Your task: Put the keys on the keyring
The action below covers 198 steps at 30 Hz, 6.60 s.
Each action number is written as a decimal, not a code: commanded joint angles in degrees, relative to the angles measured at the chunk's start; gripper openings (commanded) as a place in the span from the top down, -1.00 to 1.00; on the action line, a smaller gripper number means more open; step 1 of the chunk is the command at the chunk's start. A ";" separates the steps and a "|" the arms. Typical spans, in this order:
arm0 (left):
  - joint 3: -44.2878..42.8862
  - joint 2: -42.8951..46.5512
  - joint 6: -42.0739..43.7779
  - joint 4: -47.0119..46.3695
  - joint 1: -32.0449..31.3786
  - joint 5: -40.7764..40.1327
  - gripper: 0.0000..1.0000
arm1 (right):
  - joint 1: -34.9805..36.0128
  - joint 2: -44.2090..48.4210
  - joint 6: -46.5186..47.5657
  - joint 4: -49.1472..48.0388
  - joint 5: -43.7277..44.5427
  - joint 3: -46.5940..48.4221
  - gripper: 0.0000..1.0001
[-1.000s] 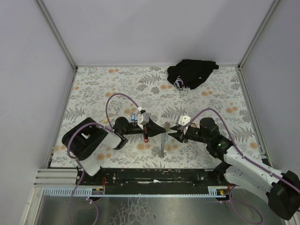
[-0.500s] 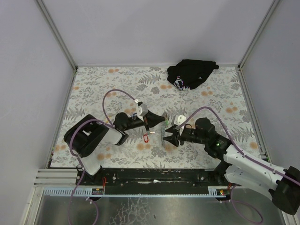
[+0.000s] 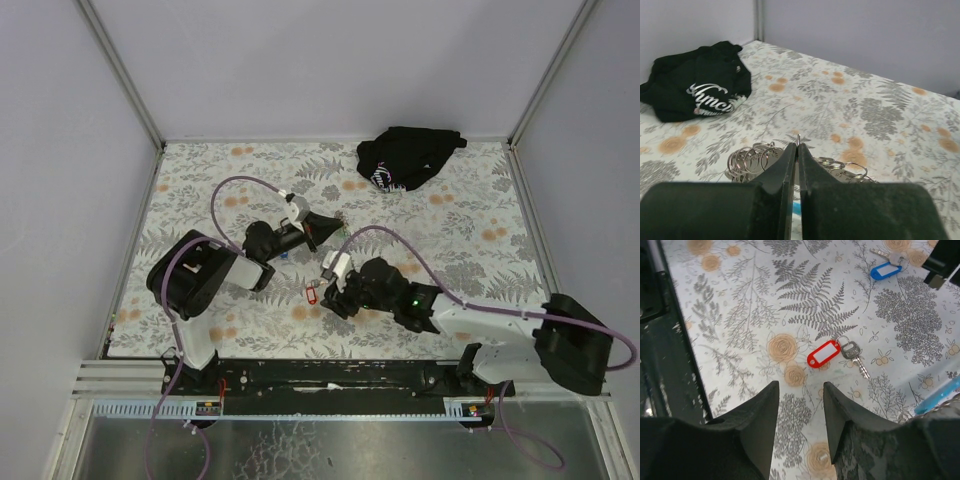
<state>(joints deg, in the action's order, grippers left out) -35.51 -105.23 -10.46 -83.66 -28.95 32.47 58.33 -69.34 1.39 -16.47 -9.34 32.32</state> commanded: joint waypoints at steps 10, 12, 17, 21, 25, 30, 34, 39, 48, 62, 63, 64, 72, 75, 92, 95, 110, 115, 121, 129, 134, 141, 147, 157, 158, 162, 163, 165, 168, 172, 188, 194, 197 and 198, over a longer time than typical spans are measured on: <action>-2.15 -3.09 0.70 -3.00 4.91 -2.66 1.00 | 5.73 -21.49 -8.51 -18.71 25.27 8.24 0.02; -2.03 -3.49 0.71 -3.17 4.95 -2.70 1.00 | 5.90 -23.84 -8.69 -19.03 27.11 9.46 0.01; -2.11 -4.20 0.36 -3.82 5.05 -2.72 1.00 | 6.15 -28.67 -8.24 -20.83 29.31 11.65 -0.02; -2.21 -4.28 0.18 -3.76 5.13 -2.33 1.00 | 6.28 -31.95 -8.29 -19.74 29.86 14.48 -0.02; -2.19 -4.24 0.02 -3.71 5.13 -2.22 1.00 | 6.66 -34.64 -9.33 -17.02 32.64 16.45 0.00; -2.43 -4.63 -0.56 -3.87 5.16 -1.68 1.00 | 6.87 -36.41 -10.46 -15.14 35.18 16.98 0.06; -2.46 -4.77 -0.79 -4.08 5.13 -1.59 1.00 | 7.08 -37.72 -10.95 -13.74 34.97 17.88 0.11; -2.58 -4.89 -0.94 -4.16 5.12 -1.35 1.00 | 7.18 -38.21 -11.70 -12.33 33.36 18.73 0.12; -2.45 -4.90 -1.44 -4.57 5.13 -1.07 1.00 | 7.59 -37.22 -15.15 -7.25 34.13 17.81 0.25; -2.46 -5.03 -2.82 -5.64 5.08 0.12 1.00 | 7.86 -27.01 -17.80 -0.75 33.51 11.63 0.72; -2.53 -5.10 -3.02 -5.72 5.04 0.32 1.00 | 7.87 -26.32 -17.88 -0.31 33.65 10.90 0.75; -2.55 -5.12 -3.18 -5.80 5.04 0.57 1.00 | 7.92 -24.72 -18.04 0.19 33.88 10.13 0.78; -2.44 -4.91 -3.95 -6.08 5.04 1.96 1.00 | 7.63 -15.46 -19.95 6.07 36.32 2.80 0.96; -2.37 -4.75 -4.34 -6.15 5.05 2.45 1.00 | 7.38 -11.95 -20.97 8.18 36.33 0.92 0.99; 3.38 0.82 -6.42 -6.77 3.49 10.51 1.00 | -3.61 17.76 -17.87 3.44 24.99 -14.02 1.00; 6.12 3.55 -6.21 -6.78 3.12 11.75 1.00 | -5.94 20.53 -17.41 3.19 22.51 -14.74 1.00; 16.69 16.90 -2.15 2.36 0.49 12.20 1.00 | -10.26 10.37 -17.38 -6.10 24.28 -16.17 1.00; 18.66 18.26 -2.69 2.24 -1.05 11.15 1.00 | -10.60 3.03 -16.68 -12.23 25.96 -16.12 1.00; 21.03 19.17 -3.19 0.53 -1.54 8.90 1.00 | -10.71 -3.15 -16.91 -21.85 27.54 -17.85 1.00; 21.62 19.34 -2.55 -0.28 -1.46 7.52 1.00 | -10.69 -8.59 -17.81 -27.05 28.77 -18.88 0.96; 21.45 19.73 -2.46 -0.08 -1.41 7.59 1.00 | -10.72 -0.92 -20.57 -10.15 30.34 -14.02 0.66; 21.07 20.25 -1.82 1.39 -1.46 7.83 1.00 | -10.69 4.02 -21.54 22.47 27.84 1.64 0.10; 20.70 20.61 -1.42 2.59 -1.46 8.15 1.00 | -12.82 -3.39 -20.23 42.76 22.51 15.42 0.03; 20.31 20.78 -1.45 3.51 -1.55 8.83 1.00 | -24.90 -15.72 -14.03 50.37 2.86 26.16 0.09; 20.23 20.79 -1.37 3.77 -1.55 8.86 1.00 | -25.99 -16.66 -13.25 50.45 1.01 26.76 0.09; 20.10 21.35 -0.89 4.83 -1.73 8.95 1.00 | -29.69 -21.15 -10.92 51.08 -6.21 29.77 0.19; 20.09 21.44 -0.69 4.94 -1.80 8.93 1.00 | -30.08 -22.47 -10.27 51.55 -6.97 30.42 0.22; 19.95 21.68 -0.34 5.68 -1.95 8.70 1.00 | -30.75 -24.77 -9.26 52.15 -8.13 31.86 0.29; 19.72 21.65 0.06 6.33 -2.24 8.67 1.00 | -31.42 -28.57 -8.33 52.62 -9.26 33.16 0.37; 19.60 21.81 0.24 6.62 -2.43 8.69 1.00 | -31.82 -31.30 -7.41 52.86 -10.72 33.68 0.39; 19.08 21.62 0.35 7.37 -2.93 9.10 1.00 | -32.43 -33.93 -7.53 50.79 -12.21 32.19 0.46; 18.98 21.62 0.22 7.47 -2.96 9.16 1.00 | -32.43 -34.02 -7.55 50.61 -12.27 31.60 0.48; 18.90 21.61 0.18 7.51 -3.04 9.24 1.00 | -32.42 -34.19 -7.54 50.52 -12.59 31.37 0.49; 18.95 21.65 0.18 7.49 -3.11 9.20 1.00 | -32.47 -34.31 -7.47 50.53 -12.61 31.38 0.50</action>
<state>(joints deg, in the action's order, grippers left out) -15.09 -84.58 -11.25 -74.54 -31.51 40.99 26.13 -103.26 -6.83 33.93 -20.64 63.75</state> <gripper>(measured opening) 0.009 0.258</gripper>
